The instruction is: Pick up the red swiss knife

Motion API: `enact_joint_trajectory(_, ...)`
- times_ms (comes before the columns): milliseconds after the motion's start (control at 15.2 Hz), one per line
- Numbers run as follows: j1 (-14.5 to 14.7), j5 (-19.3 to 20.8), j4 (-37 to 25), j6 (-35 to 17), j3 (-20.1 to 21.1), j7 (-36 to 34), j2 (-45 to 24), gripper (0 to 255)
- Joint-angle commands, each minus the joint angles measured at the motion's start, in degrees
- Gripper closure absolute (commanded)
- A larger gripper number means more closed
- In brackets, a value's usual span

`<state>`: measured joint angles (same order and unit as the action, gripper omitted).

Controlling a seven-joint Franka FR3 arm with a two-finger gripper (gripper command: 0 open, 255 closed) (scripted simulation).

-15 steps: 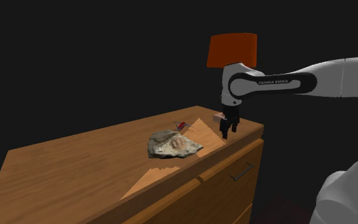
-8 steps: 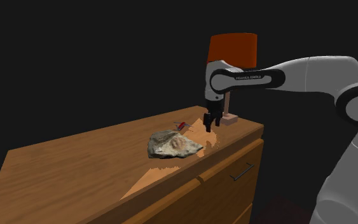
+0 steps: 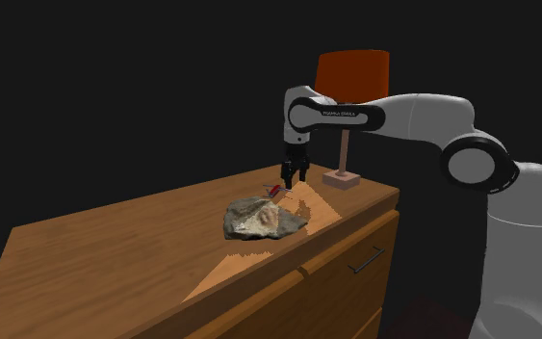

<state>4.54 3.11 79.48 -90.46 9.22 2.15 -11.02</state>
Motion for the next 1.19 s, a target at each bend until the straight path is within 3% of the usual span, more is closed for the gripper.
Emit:
enact_joint_trajectory(0, 0.91, 0.92, -9.47, 2.91, 0.36, 0.02, -6.33, 0)
enact_joint_trajectory(66, 1.16, 1.11, -11.54, 3.6, 0.4, 0.04, -7.66, 0)
enact_joint_trajectory(528, 0.7, 0.75, -2.55, -3.32, 0.3, 0.0, -5.58, 0)
enact_joint_trajectory(660, 0.7, 0.75, -2.54, -3.32, 0.3, 0.0, -5.57, 0)
enact_joint_trajectory(726, 0.7, 0.74, -2.45, -3.34, 0.31, -0.01, -5.5, 255)
enact_joint_trajectory(1122, 0.75, 0.76, -2.62, -3.28, 0.32, -0.06, -5.61, 255)
